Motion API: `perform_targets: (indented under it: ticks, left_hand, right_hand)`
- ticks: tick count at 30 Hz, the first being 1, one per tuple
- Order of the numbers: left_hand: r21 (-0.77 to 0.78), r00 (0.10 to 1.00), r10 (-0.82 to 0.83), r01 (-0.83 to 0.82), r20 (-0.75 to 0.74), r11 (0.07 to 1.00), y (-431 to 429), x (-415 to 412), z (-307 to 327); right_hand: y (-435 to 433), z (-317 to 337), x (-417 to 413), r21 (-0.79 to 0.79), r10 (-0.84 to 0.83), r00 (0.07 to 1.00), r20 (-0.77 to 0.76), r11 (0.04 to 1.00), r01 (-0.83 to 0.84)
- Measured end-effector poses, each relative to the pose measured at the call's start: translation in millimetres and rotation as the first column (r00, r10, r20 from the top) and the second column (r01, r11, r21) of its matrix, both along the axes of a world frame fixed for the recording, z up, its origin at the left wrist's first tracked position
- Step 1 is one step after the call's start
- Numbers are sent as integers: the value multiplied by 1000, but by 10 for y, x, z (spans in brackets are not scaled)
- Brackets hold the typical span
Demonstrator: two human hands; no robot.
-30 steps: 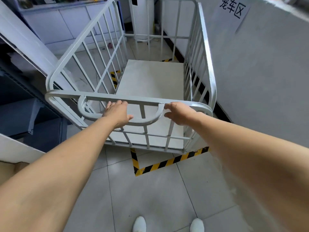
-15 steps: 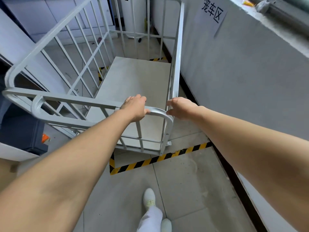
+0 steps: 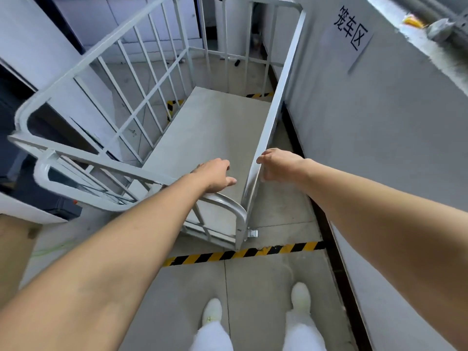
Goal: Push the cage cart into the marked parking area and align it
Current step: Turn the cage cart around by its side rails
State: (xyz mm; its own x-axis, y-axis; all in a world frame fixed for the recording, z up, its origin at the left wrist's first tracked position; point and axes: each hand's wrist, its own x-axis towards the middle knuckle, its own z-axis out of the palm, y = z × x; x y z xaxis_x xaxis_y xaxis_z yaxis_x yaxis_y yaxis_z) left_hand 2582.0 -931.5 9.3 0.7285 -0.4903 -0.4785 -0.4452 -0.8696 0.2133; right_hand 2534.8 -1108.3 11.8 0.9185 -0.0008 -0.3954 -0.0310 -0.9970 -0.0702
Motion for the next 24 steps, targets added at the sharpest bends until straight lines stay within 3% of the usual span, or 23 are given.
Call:
perform_targets:
  ticks: [6, 13, 17, 24]
  left_hand:
    - [46, 973, 229, -230, 17, 972, -210, -77, -79]
    - [153, 911, 406, -412, 72, 898, -60, -348, -225]
    - [200, 863, 485, -504, 139, 840, 88, -303, -282]
    - [209, 806, 585, -589, 90, 780, 63, -199, -319]
  right_hand:
    - [-472, -83, 247, -46, 281, 960, -23, 958, -281]
    - [-537, -200, 492, -54, 499, 867, -5, 865, -498]
    - [-414, -230, 684, -71, 559, 829, -25, 826, -559]
    - [-377, -240, 890, -84, 538, 826, -169, 827, -556]
